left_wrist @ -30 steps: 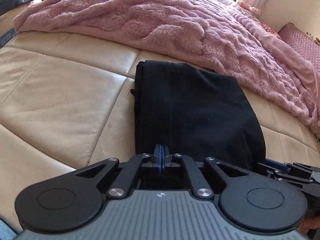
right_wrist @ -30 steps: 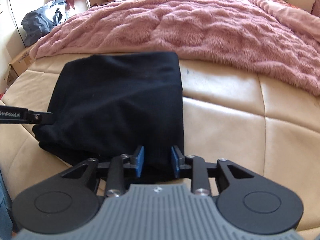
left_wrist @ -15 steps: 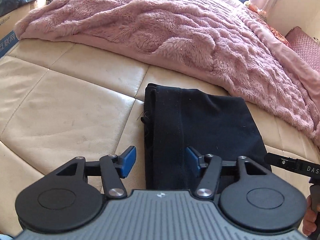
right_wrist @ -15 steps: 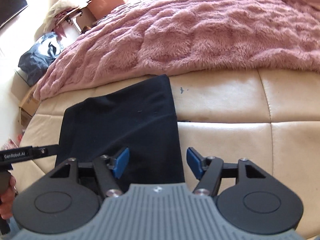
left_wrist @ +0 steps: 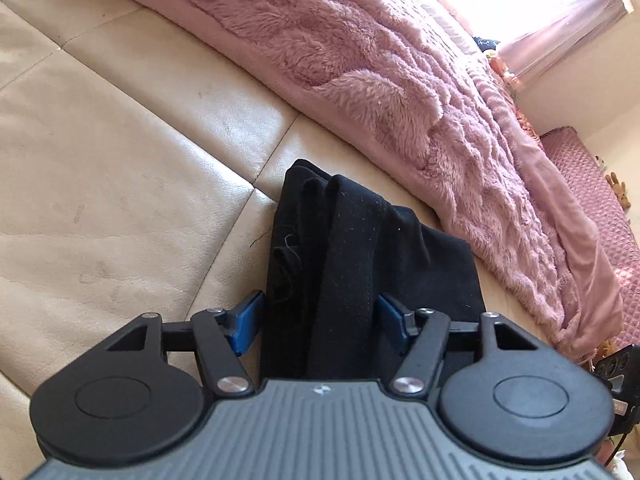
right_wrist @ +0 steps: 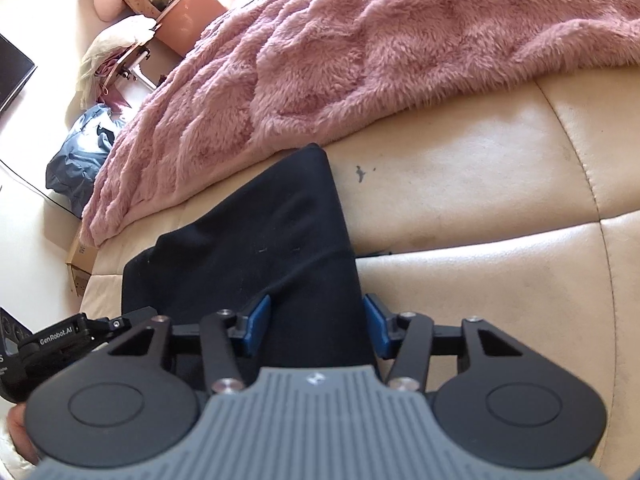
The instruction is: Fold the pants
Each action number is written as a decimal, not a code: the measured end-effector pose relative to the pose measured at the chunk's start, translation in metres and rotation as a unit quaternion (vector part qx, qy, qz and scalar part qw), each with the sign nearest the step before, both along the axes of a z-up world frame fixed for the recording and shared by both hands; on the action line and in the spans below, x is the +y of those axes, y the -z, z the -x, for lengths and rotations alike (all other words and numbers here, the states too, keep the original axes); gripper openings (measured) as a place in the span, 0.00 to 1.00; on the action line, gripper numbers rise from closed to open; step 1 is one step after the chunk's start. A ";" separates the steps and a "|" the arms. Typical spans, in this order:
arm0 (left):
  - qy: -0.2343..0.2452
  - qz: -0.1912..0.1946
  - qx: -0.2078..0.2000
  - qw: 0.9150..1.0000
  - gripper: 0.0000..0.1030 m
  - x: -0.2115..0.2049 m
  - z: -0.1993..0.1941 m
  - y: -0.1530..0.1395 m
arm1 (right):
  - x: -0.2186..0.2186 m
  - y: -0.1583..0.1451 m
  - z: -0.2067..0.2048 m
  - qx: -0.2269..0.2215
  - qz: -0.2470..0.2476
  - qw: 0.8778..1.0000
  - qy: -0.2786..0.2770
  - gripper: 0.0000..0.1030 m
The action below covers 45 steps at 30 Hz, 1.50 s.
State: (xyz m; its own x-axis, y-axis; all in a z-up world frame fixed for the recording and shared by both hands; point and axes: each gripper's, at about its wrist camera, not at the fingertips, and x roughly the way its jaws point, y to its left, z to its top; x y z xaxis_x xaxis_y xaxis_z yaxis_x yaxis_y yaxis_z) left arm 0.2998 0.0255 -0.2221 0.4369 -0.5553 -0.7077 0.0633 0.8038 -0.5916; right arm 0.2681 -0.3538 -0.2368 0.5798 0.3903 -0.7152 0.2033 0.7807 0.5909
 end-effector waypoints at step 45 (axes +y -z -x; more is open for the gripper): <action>0.077 -0.060 -0.010 0.995 0.30 0.153 -0.068 -0.042 | 0.176 -0.021 -0.021 -0.011 -0.083 0.996 -0.034 0.12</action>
